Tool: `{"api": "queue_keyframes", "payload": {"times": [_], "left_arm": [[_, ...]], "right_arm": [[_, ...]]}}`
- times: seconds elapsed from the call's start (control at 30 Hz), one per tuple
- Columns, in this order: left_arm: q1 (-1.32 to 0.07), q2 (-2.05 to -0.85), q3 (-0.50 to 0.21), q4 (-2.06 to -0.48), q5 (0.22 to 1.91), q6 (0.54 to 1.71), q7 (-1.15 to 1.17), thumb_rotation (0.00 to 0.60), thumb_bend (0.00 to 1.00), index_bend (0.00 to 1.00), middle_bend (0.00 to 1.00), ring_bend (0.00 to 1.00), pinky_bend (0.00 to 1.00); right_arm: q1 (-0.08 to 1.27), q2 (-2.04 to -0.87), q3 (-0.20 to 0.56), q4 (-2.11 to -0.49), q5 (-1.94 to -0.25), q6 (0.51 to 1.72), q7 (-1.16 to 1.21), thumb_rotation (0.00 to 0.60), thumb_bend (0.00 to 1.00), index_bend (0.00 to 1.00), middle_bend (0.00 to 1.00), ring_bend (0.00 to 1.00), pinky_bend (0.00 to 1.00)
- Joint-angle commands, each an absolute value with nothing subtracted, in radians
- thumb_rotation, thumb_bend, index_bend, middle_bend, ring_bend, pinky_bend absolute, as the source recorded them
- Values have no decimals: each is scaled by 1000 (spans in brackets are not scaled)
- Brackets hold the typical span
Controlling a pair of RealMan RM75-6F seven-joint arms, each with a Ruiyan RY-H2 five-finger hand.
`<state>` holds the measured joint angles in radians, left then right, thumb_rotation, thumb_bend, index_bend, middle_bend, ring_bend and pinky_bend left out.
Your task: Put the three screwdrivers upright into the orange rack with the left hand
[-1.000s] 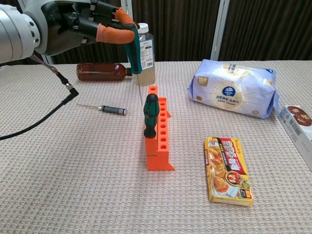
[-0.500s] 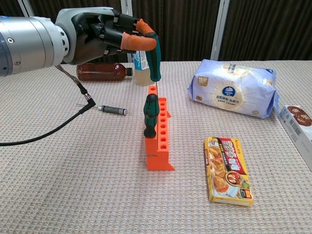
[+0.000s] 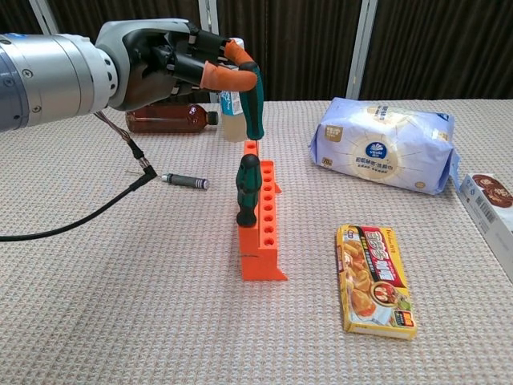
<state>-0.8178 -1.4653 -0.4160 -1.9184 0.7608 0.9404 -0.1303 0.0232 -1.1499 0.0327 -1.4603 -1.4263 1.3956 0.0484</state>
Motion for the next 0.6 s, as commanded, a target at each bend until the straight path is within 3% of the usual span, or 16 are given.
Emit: {"api": "queue_keyframes", "payload": {"times": [0.03, 0.6], "left_arm": [[-812, -1455, -416, -1926, 768, 938, -138, 600, 388, 691, 128, 0, 0], [-797, -1428, -401, -1924, 785, 918, -175, 600, 389, 689, 124, 0, 0]], "right_arm": [[24, -1150, 33, -1461, -1427, 1395, 48, 600, 0, 0, 0, 0, 0], [30, -1149, 34, -1469, -1428, 1389, 36, 600, 0, 0, 0, 0, 0]]}}
